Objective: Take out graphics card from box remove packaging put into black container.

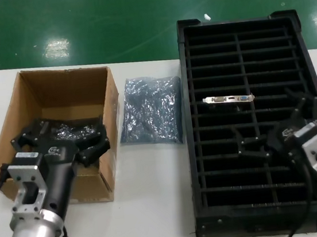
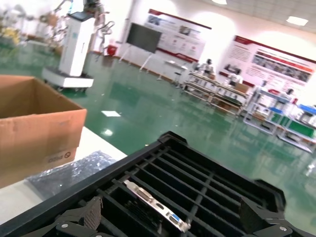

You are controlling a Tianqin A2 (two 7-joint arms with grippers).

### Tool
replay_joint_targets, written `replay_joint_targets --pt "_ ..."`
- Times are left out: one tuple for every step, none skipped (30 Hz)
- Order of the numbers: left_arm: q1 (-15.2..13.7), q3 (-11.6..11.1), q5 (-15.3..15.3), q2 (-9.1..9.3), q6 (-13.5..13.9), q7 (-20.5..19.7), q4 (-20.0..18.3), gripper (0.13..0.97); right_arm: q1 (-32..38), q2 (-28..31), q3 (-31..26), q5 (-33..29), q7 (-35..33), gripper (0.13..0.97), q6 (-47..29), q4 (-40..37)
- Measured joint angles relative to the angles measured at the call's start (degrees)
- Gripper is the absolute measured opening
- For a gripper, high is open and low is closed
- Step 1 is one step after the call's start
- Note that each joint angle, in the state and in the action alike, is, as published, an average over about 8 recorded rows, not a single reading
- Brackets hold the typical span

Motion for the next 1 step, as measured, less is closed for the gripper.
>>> replay_joint_targets --pt "0.2 0.0 0.2 -0.05 0.0 -0.2 0.0 0.966 -0.3 0.1 0.1 0.8 -0.3 0.966 0.3 0.1"
